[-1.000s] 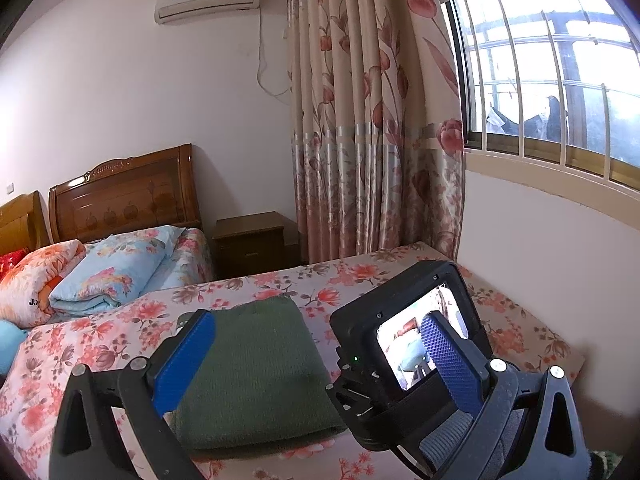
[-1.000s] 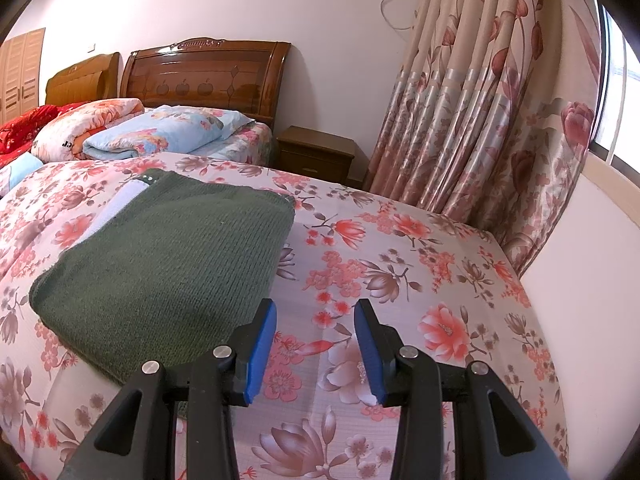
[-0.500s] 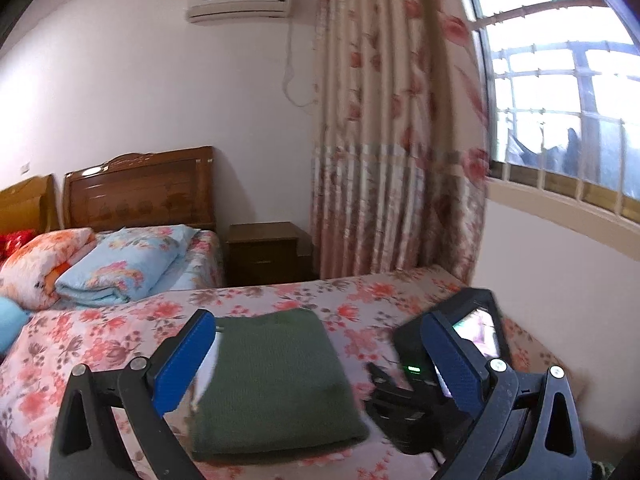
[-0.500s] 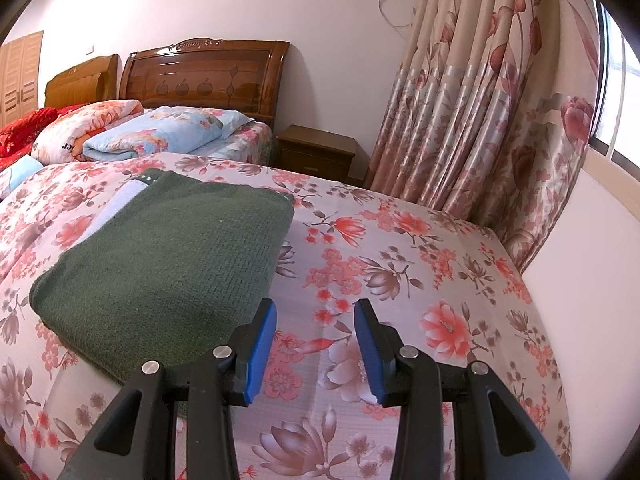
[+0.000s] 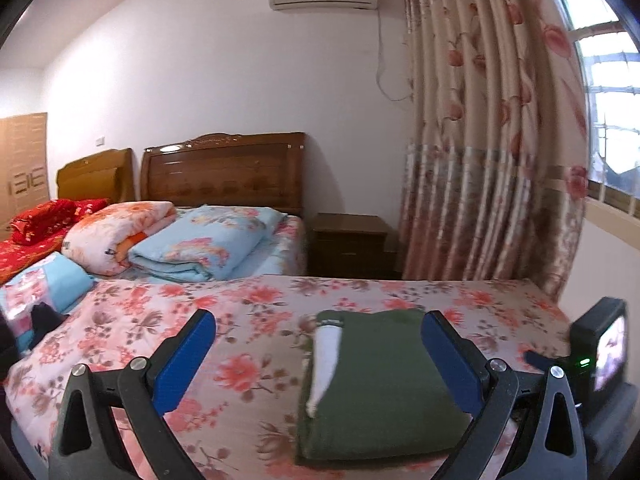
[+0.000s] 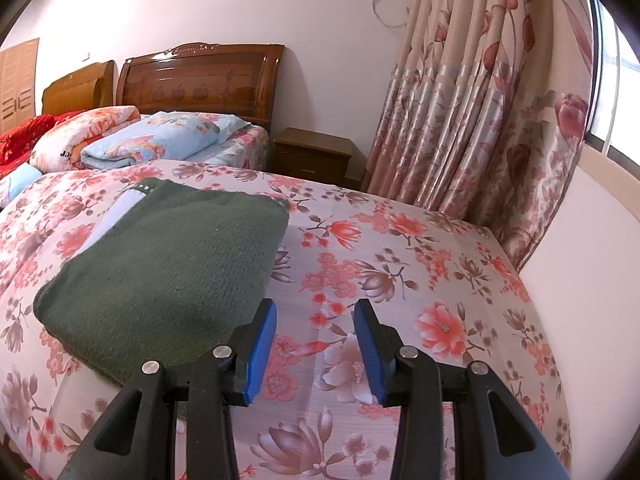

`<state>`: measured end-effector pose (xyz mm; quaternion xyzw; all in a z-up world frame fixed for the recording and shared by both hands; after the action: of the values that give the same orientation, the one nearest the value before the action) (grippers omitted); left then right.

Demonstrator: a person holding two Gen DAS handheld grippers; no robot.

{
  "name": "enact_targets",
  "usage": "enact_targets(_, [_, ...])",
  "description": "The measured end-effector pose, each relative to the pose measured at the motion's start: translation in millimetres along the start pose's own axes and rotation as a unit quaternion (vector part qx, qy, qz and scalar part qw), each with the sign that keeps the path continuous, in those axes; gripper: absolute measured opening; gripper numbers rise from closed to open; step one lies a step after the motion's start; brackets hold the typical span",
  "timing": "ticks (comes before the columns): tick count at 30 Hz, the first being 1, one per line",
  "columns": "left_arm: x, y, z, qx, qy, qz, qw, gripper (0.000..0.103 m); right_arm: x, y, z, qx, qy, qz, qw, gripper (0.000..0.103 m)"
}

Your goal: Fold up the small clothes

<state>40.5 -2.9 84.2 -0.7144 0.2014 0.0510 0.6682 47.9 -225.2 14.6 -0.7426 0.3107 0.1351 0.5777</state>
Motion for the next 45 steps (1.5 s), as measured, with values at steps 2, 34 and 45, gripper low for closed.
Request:
enact_targets(2, [2,3,2,0.005,-0.009,-0.002,0.9999,0.103,-1,-1,-2,0.002,0.001,0.000,1.000,0.041])
enact_targets(34, [9,55,-12,0.023,-0.019,0.047,0.9984,0.103,-82,15,-27,0.075,-0.072,-0.078,0.992,0.043])
enact_targets(45, [-23,5,1,0.068,-0.004,0.102,0.9924,0.103,-132,-15,-37,0.083,-0.130,-0.112,0.982,0.043])
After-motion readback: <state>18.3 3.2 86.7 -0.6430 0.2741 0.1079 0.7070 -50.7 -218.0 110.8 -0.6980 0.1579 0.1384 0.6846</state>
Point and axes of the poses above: each gripper's, at about its wrist camera, not at the fingertips, and x roughly the way its jaws point, z to its left, y to its underside, the point moved 1 cm from there along x, roughly the way its jaws point, and after that the axes turned 11 degrees about y, right-handed, at the moved point
